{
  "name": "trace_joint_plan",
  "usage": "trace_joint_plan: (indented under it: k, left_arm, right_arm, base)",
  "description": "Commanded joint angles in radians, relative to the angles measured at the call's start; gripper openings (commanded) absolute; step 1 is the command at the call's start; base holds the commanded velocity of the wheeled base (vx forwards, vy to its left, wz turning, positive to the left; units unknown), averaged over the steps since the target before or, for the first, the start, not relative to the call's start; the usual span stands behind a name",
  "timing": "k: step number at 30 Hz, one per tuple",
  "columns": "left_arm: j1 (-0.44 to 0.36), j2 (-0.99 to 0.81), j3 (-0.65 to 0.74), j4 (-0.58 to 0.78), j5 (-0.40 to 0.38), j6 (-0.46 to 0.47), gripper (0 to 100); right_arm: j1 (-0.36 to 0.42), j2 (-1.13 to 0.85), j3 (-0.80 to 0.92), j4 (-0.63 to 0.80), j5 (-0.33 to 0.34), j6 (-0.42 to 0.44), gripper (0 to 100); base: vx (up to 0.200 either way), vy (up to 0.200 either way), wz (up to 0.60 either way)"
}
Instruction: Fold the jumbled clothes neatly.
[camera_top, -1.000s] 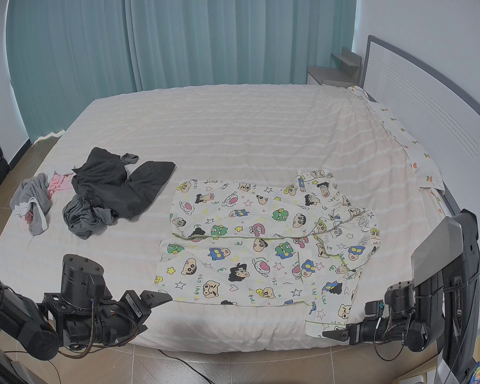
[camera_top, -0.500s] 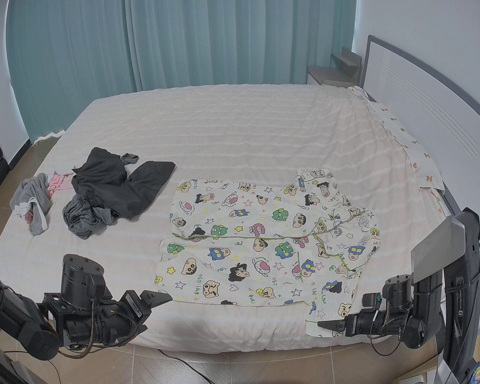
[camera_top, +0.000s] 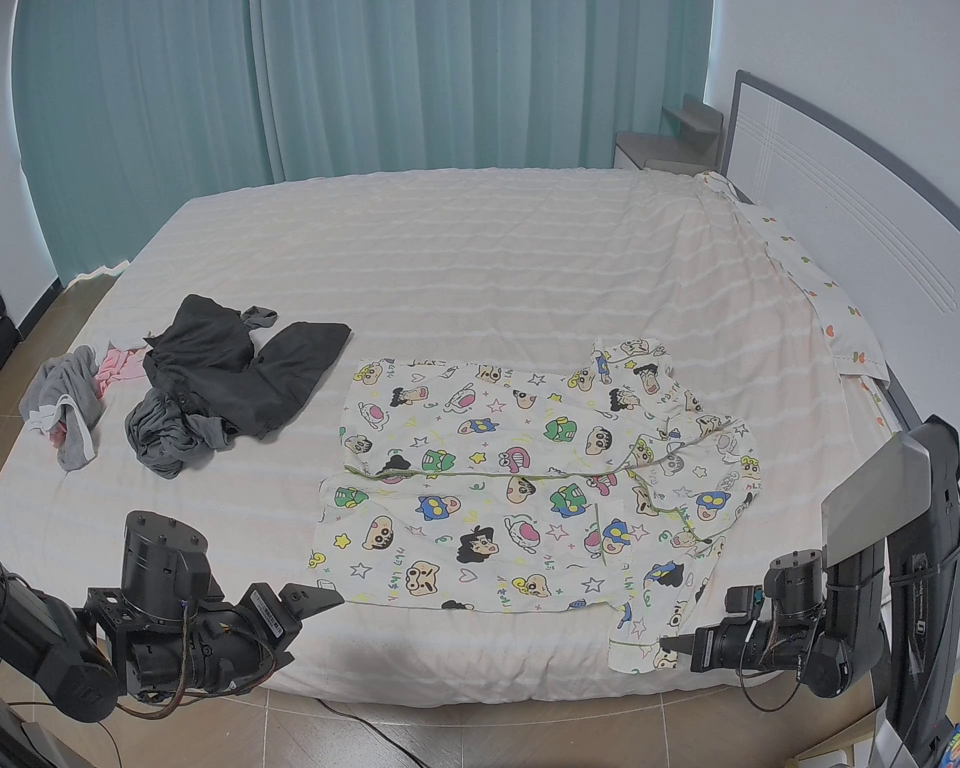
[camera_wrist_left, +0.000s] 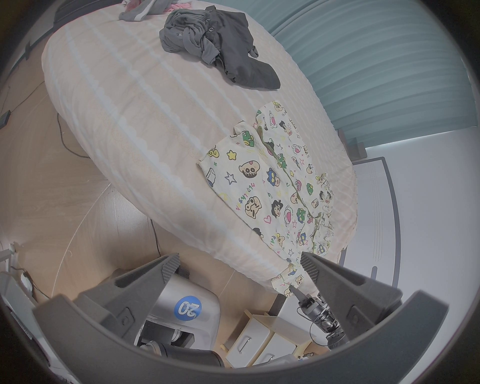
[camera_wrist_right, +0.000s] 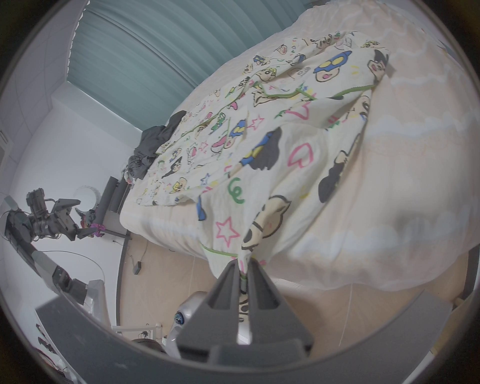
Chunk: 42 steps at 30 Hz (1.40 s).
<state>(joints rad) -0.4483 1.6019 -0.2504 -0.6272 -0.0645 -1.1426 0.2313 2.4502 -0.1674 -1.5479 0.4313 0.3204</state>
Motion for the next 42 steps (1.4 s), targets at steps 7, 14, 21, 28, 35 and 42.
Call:
trace_joint_plan:
  k: [7,14,21,28,35,42]
  left_arm:
    - [-0.012,-0.004,0.002,0.0,0.002,0.003,100]
    - [-0.04,0.035,0.002,0.006,0.012,0.009,100]
    - [-0.032,0.24,-0.036,-0.005,0.048,0.01,100]
    - [-0.003,0.345,-0.122,-0.051,0.13,0.012,100]
    - [0.071,0.429,-0.219,-0.049,0.149,0.121,100]
    - [0.108,0.49,-0.283,-0.051,0.19,0.126,100]
  right_arm:
    - [-0.02,-0.017,0.117,-0.018,-0.06,-0.004,0]
    - [-0.105,-0.094,0.167,-0.011,-0.04,0.0,0]
    - [-0.158,-0.065,0.167,-0.008,0.012,0.002,0]
    - [-0.161,-0.069,0.167,-0.006,0.046,0.003,0]
    - [-0.171,-0.097,0.167,-0.008,0.073,0.003,0]
    - [-0.171,-0.102,0.167,-0.006,0.073,0.003,0]
  base:
    - [0.0,0.0,0.0]
    - [0.0,0.0,0.0]
    - [0.0,0.0,0.0]
    - [0.0,0.0,0.0]
    - [0.0,0.0,0.0]
    - [0.0,0.0,0.0]
